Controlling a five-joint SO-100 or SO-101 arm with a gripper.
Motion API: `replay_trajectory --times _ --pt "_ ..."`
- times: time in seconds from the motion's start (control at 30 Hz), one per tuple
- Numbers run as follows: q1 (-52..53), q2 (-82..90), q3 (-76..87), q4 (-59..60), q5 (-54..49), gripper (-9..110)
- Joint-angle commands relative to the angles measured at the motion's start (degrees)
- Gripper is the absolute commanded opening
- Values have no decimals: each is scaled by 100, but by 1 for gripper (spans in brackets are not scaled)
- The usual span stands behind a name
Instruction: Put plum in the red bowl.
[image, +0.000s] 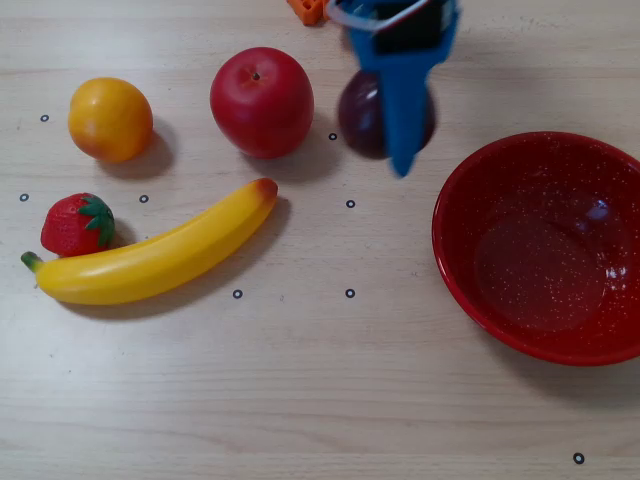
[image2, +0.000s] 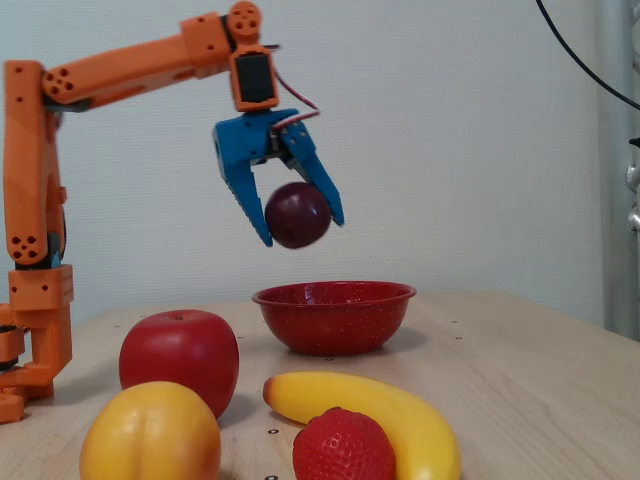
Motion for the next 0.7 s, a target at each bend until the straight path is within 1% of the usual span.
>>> replay_trajectory --times 0.0,0.1,0.27,0.43,0.5,0.53,0.67 --pt "404 879 -70 -360 -202 0" --pt "773 1178 237 -817 -334 0" --pt "1283 1222 642 -2030 -360 0" --pt "1802 791 1099 -3639 246 0" --pt "1942 554 1266 -4175 510 4" --pt "1995 396 1283 -4324 589 10" --pt "2162 -229 1099 -4447 809 10"
